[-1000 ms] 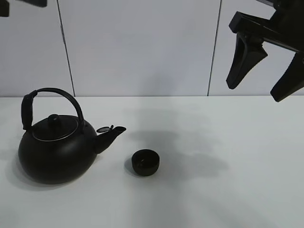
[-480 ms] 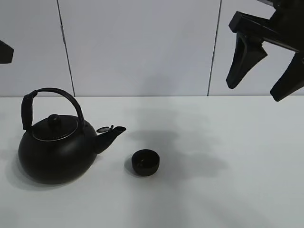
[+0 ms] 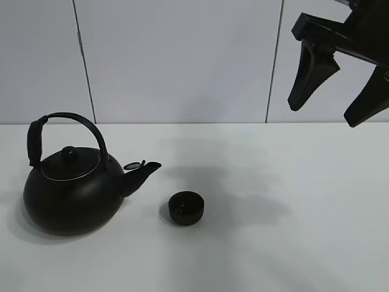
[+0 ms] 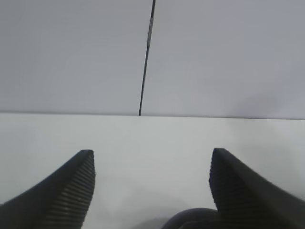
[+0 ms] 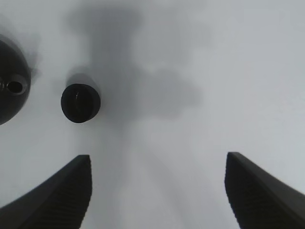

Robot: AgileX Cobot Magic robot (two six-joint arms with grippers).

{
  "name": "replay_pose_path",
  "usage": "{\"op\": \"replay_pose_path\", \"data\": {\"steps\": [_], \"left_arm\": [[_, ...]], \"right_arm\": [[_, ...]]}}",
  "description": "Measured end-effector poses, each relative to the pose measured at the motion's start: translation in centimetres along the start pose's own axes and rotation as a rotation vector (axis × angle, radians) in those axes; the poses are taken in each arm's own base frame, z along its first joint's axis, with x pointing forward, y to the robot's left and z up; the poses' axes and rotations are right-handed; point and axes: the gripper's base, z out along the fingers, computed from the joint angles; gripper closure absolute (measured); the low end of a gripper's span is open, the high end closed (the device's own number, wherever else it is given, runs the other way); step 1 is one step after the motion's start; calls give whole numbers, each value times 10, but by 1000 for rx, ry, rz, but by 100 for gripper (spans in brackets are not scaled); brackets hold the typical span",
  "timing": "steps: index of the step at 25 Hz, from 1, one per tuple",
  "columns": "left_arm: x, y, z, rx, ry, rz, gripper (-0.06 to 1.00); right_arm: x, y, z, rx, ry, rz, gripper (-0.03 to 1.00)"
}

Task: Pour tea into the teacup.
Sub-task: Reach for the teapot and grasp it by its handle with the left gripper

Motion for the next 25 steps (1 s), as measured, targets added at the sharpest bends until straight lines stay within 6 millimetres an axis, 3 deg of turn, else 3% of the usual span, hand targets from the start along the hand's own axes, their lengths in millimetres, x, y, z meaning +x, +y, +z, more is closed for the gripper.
{"op": "replay_pose_path", "data": {"steps": [5, 9, 13, 25], "left_arm": [[15, -16, -7, 72, -137, 186, 46], [32, -17, -15, 142, -231, 176, 47], [45, -10, -16, 150, -217, 172, 47], [85, -17, 20, 205, -112, 276, 47]], "right_arm": [[0, 0, 0, 0, -4, -6, 43], [0, 0, 0, 0, -4, -6, 43], [-1, 0, 0, 0, -11, -6, 43], [-1, 0, 0, 0, -12, -6, 43]]}}
